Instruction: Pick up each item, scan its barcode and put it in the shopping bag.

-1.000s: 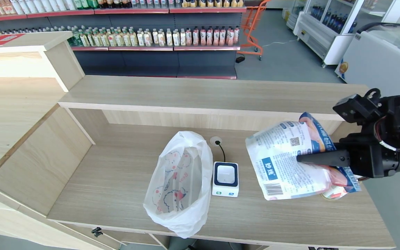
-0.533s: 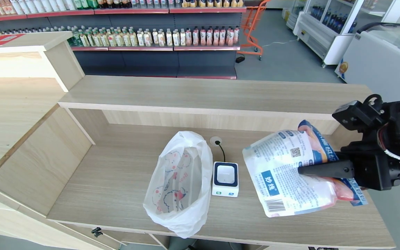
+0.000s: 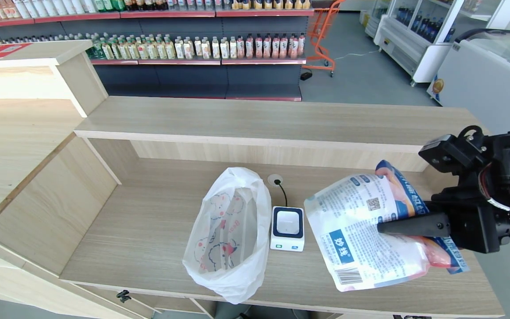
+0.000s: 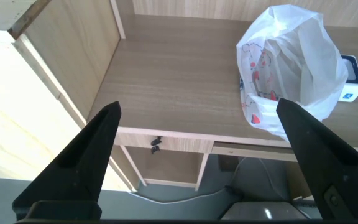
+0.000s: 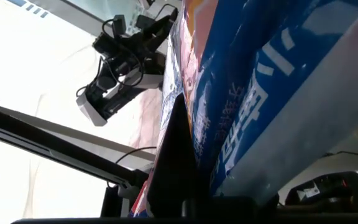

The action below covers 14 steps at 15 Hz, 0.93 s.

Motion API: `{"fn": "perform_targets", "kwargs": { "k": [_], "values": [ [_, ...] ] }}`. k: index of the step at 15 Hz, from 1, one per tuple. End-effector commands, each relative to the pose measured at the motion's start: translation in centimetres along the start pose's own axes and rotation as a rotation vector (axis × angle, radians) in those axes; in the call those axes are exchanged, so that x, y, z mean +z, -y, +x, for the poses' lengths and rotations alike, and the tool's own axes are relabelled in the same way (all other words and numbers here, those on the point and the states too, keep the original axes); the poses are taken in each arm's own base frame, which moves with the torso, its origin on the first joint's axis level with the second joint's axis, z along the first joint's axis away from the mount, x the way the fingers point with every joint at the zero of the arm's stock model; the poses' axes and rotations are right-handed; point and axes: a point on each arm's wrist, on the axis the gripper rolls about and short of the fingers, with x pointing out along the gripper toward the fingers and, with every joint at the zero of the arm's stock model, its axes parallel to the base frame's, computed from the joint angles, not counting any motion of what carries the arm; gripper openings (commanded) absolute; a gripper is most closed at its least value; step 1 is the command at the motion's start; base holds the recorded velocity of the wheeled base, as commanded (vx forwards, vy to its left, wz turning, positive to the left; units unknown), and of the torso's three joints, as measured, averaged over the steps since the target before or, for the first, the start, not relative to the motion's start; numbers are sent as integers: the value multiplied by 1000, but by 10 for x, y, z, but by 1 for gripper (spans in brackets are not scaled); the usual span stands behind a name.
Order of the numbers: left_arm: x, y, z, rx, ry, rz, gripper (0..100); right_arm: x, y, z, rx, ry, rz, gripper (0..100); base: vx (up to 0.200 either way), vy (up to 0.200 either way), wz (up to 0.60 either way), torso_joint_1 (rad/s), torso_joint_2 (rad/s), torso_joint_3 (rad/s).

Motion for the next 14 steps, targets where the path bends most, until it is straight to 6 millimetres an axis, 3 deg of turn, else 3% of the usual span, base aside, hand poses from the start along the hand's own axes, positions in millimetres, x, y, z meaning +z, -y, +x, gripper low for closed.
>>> {"fn": "perform_targets", "kwargs": {
  "k": [1, 10, 14],
  "values": [
    [0, 0, 0, 0, -1, 0, 100, -1, 2, 1, 2, -2, 5, 0, 0, 0, 0, 0, 0, 0],
    [0, 0, 0, 0, -1, 0, 100, 2, 13, 4, -70, 1, -27, 0, 0, 0, 0, 0, 0, 0],
    [0, 0, 0, 0, -3, 0, 100, -7, 76, -2, -596, -97, -381, 0, 0, 0, 0, 0, 0, 0]
  ]
}}
